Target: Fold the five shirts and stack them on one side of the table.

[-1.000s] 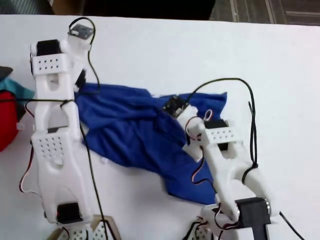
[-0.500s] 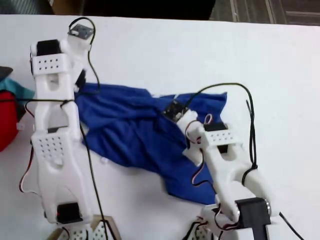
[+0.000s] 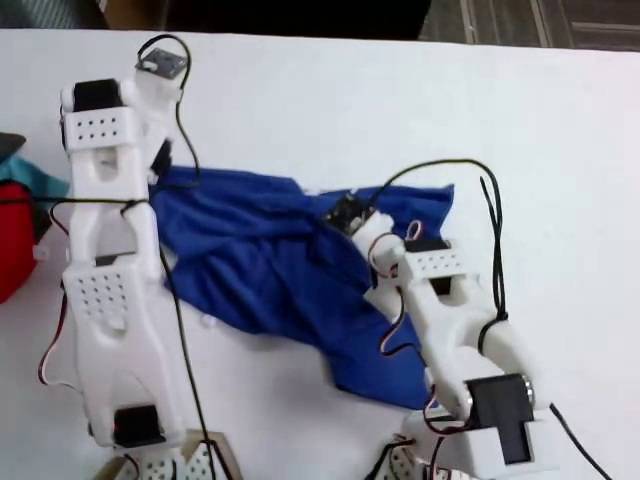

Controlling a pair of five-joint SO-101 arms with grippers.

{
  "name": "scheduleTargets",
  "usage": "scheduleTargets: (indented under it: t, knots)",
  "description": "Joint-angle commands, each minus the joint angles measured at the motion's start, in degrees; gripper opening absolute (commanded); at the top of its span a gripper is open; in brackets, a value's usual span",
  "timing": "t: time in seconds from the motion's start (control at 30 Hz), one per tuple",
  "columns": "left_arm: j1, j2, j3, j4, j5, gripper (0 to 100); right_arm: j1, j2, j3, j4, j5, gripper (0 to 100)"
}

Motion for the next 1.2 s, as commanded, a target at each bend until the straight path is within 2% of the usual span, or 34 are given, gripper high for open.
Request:
scheduleTargets:
  t: [0.0,0.43,0.63,0.83,1.17]
  knots:
    - [0.4,-1.0,-2.0,1.1,0.4,3,0.4,0.6,-2.5,0.1,-0.2,1.7]
    - [0.6,-4.7,-2.5,1.1,0.4,3,3.6,-14.9,-23.7,21.1,0.4,2.0]
    - [0.6,-20.3,-2.2,1.1,-0.3,3,6.7,-15.4,-38.0,20.2,0.4,2.0]
    - [-1.4,-34.8,-2.1,1.0,-6.3,3,11.7,-15.5,-58.5,20.9,0.2,2.0]
    - [-1.3,-40.5,-5.9,-0.2,-7.6,3,12.7,-15.8,-74.4,22.7,0.2,2.0]
